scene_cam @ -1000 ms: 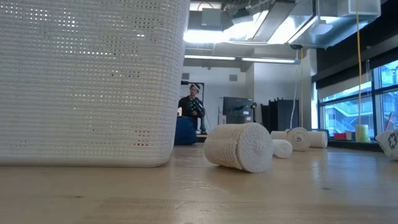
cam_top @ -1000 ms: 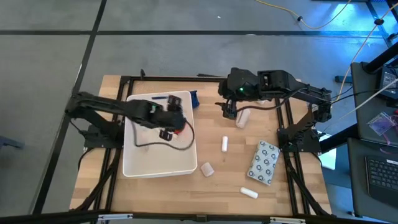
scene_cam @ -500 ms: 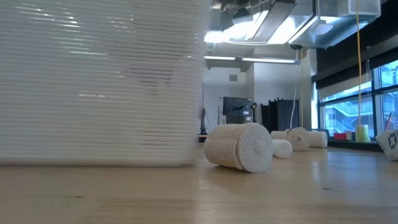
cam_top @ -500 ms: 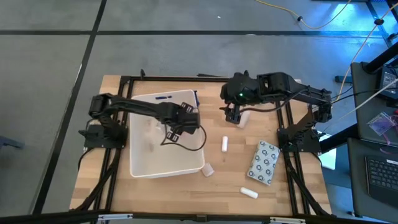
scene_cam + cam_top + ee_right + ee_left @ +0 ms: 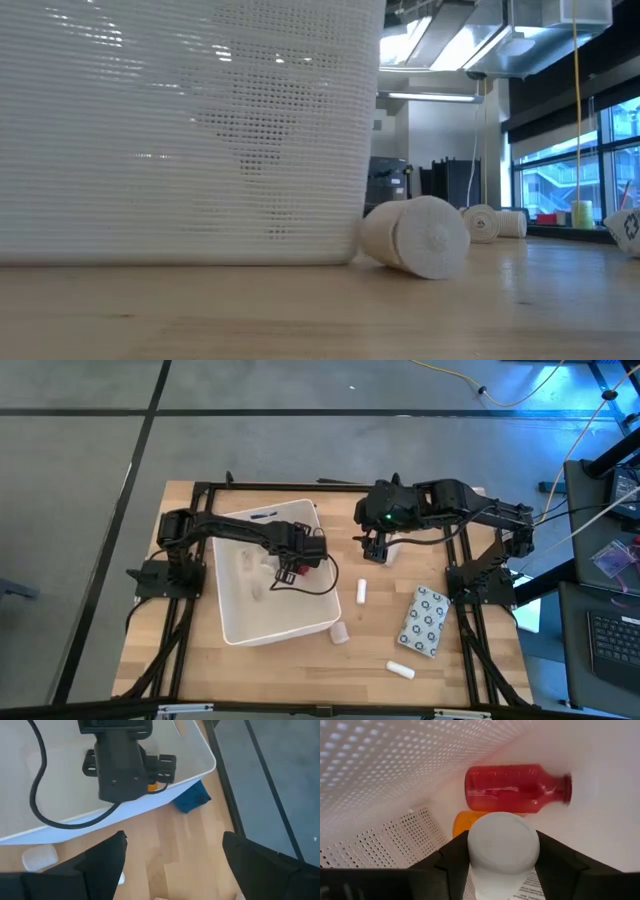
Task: Pick & place medical supplies in basket/bin
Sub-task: Put the white medicine bottle into the white bin, then put the top light brown bandage into the white bin
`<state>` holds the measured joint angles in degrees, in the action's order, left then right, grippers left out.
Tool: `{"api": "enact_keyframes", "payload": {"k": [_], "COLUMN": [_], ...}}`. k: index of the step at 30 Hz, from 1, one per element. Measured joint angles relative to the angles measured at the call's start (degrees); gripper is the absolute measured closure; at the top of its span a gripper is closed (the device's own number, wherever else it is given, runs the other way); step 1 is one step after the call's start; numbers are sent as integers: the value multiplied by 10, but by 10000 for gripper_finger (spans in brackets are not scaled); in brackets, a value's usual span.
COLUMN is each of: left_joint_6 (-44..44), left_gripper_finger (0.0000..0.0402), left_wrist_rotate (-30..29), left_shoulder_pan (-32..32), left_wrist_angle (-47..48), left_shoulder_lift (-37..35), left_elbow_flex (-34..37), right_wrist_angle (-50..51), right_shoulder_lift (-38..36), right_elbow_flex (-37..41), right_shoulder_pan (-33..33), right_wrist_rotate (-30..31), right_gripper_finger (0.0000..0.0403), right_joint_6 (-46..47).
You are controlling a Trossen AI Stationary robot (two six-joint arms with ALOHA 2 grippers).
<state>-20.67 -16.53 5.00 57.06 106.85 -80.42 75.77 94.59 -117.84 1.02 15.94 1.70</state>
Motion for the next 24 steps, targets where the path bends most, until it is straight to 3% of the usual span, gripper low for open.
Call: {"api": "enact_keyframes", "payload": {"k": [6, 14, 24], "left_joint_6": [22, 21, 93], "left_gripper_finger": [189, 187, 187], "left_wrist_rotate": [-1, -4, -52], "left_shoulder_pan": [7, 7, 9], "left_wrist_angle": [3, 7, 50], "left_shoulder_lift": [0, -3, -91], "left_elbow_flex": [1, 1, 4], "right_wrist_angle": [0, 2, 51], "right_shoulder_lift": [0, 0, 0], "right_elbow_flex": [0, 0, 0], "right_shoulder_pan": [0, 0, 0], "right_wrist_rotate": [0, -2, -10], "right_gripper_finger": [75, 75, 75], "right_joint_6": [0, 13, 57]}}
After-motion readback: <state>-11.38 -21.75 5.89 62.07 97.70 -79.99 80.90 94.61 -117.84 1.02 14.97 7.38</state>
